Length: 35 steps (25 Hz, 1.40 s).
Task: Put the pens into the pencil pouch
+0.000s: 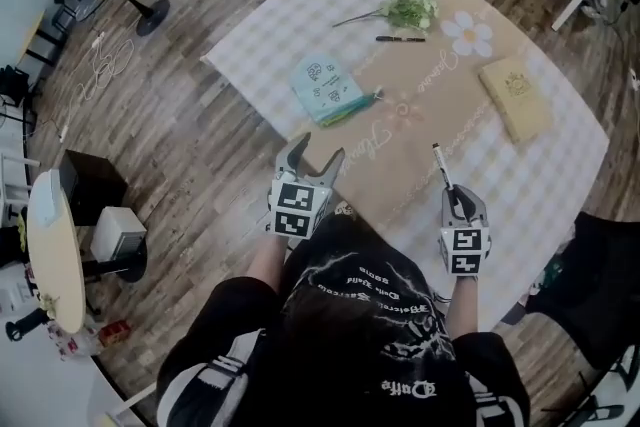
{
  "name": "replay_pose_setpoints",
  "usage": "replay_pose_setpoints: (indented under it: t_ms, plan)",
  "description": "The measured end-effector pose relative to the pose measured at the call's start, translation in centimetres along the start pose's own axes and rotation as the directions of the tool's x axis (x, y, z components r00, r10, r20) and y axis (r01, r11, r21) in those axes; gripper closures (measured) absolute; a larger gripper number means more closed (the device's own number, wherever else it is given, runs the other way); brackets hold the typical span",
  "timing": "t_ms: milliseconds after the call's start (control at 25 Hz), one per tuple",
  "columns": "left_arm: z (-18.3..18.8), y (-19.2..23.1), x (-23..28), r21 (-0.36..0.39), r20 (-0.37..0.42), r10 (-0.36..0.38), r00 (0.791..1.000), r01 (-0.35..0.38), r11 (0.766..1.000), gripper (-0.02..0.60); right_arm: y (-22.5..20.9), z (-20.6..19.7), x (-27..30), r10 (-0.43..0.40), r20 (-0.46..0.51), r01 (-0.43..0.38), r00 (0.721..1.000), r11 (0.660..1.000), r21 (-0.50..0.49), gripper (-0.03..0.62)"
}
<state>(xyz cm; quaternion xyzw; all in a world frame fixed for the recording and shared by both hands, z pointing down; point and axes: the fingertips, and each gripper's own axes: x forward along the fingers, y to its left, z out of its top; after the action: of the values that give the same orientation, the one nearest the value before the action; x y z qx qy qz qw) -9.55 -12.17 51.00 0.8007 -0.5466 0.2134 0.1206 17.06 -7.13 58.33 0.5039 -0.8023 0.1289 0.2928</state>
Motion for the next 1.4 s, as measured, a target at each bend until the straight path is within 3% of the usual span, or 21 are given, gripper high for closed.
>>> replay_pose_setpoints:
  t_ms: [200,400,560,1000,1200,1400]
  plan:
    - [-1.7,1.9,0.6,0.064,-0.053,0.085,0.995,-0.082,0.995,0.282,2.6,0.6,0.2,0.049,0.011,-0.048,0.999,0.998,-0.049,0.522]
    - [-1.4,3.5,1.6,0.086,-0.051,0.102,0.994,-0.097,0.992,0.368,4.1,1.1,0.8,0.081,0.000,-0.081,0.997,0.995,-0.056,0.521]
    - [-2.0,4.7,3.7,0.145,-0.104,0.101,0.989,-0.085,0.986,0.364,4.8,0.9,1.2,0.075,-0.023,-0.076,0.997,0.997,-0.027,0.521]
    - [-5.3,6.7,9.6,0.195,-0.269,0.000,0.963,0.055,0.979,0.354,5.2,1.2,2.6,-0.001,-0.062,0.005,0.998,0.998,0.066,0.520]
    - [-7.4,7.0,11.3,0.237,-0.354,-0.035,0.934,0.126,0.963,0.356,5.4,2.0,3.2,-0.022,-0.074,0.030,0.997,0.995,0.097,0.520]
    - [-7.9,7.4,11.9,0.219,-0.355,-0.042,0.934,0.126,0.968,0.442,5.5,1.9,3.1,-0.034,-0.074,0.046,0.997,0.984,0.170,0.520]
